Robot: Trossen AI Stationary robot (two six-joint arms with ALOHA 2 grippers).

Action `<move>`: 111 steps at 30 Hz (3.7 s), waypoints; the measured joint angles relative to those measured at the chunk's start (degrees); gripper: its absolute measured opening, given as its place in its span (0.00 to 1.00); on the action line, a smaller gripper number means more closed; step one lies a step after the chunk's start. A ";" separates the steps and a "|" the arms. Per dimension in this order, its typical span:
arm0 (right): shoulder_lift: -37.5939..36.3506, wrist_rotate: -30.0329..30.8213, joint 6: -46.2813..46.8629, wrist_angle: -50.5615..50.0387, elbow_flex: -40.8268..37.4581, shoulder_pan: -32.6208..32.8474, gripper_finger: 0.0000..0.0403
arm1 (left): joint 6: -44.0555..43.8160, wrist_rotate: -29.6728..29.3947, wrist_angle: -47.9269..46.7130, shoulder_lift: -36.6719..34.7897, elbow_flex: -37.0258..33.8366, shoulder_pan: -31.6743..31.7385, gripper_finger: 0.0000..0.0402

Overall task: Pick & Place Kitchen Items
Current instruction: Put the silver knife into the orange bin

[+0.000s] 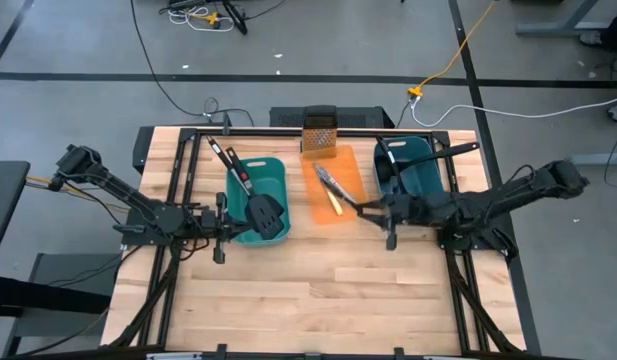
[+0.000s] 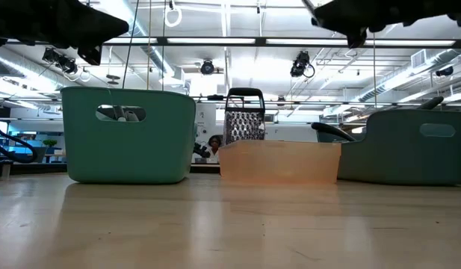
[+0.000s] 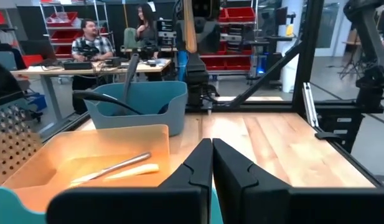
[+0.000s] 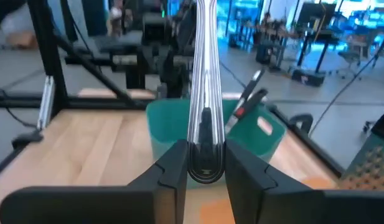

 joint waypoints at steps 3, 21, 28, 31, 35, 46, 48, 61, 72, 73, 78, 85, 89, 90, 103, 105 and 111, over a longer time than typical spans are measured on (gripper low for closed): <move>-4.51 -2.99 -0.27 -1.35 -1.07 -2.60 0.21 | 1.13 -0.19 0.30 0.00 0.00 -0.01 0.04; -20.23 -11.46 -0.87 8.16 -18.40 -11.29 0.21 | 8.50 -6.69 0.30 0.00 0.00 0.03 0.04; -20.16 -10.70 2.03 10.47 -21.36 -13.14 0.21 | 9.32 -6.69 0.35 0.00 0.00 0.03 0.04; -20.15 -9.70 2.92 5.03 -18.49 -13.73 0.21 | 9.83 -6.71 0.34 0.00 0.00 0.03 0.04; -18.33 -5.26 5.23 -13.36 -9.09 -14.70 0.21 | 9.92 -6.73 0.37 0.00 0.00 0.03 0.04; 2.98 1.38 17.83 -43.70 13.83 -18.71 0.21 | 10.71 -6.82 0.53 0.00 0.02 0.03 0.04; 7.01 -0.01 18.22 -43.66 15.86 -19.93 0.21 | 10.65 -6.81 0.52 0.00 0.02 0.03 0.04; 30.71 -7.96 21.25 -77.09 38.93 -26.38 0.21 | 10.23 -6.75 0.52 0.00 0.02 0.03 0.04; 43.51 -10.54 20.73 -76.51 45.33 -28.54 0.21 | 10.29 -6.71 0.52 0.00 0.04 0.03 0.04; 44.34 -10.52 20.73 -75.97 45.33 -28.76 0.21 | 10.23 -6.71 0.52 0.00 0.04 0.03 0.04; 47.53 -10.42 20.58 -73.46 45.33 -29.50 0.21 | 10.15 -6.69 0.51 0.00 0.04 0.03 0.04; 49.72 -11.06 20.34 -69.48 45.33 -29.45 0.21 | 10.16 -6.69 0.49 0.00 0.04 0.03 0.04; 49.80 -11.20 20.99 -68.12 44.96 -29.45 0.21 | 10.32 -6.69 0.36 0.00 0.04 0.03 0.04; 49.82 -11.18 21.20 -67.60 44.65 -29.45 0.21 | 10.34 -6.69 0.31 0.00 0.04 0.04 0.04; 49.82 -14.07 23.88 -59.31 37.74 -30.38 0.21 | 10.34 -6.70 0.32 0.00 0.04 0.03 0.04; 49.82 -14.84 23.99 -58.22 36.76 -30.58 0.21 | 10.34 -6.69 0.32 0.00 0.04 0.03 0.04; 49.80 -16.10 23.99 -56.83 34.98 -30.96 0.22 | 10.36 -6.71 0.31 0.00 0.04 0.04 0.04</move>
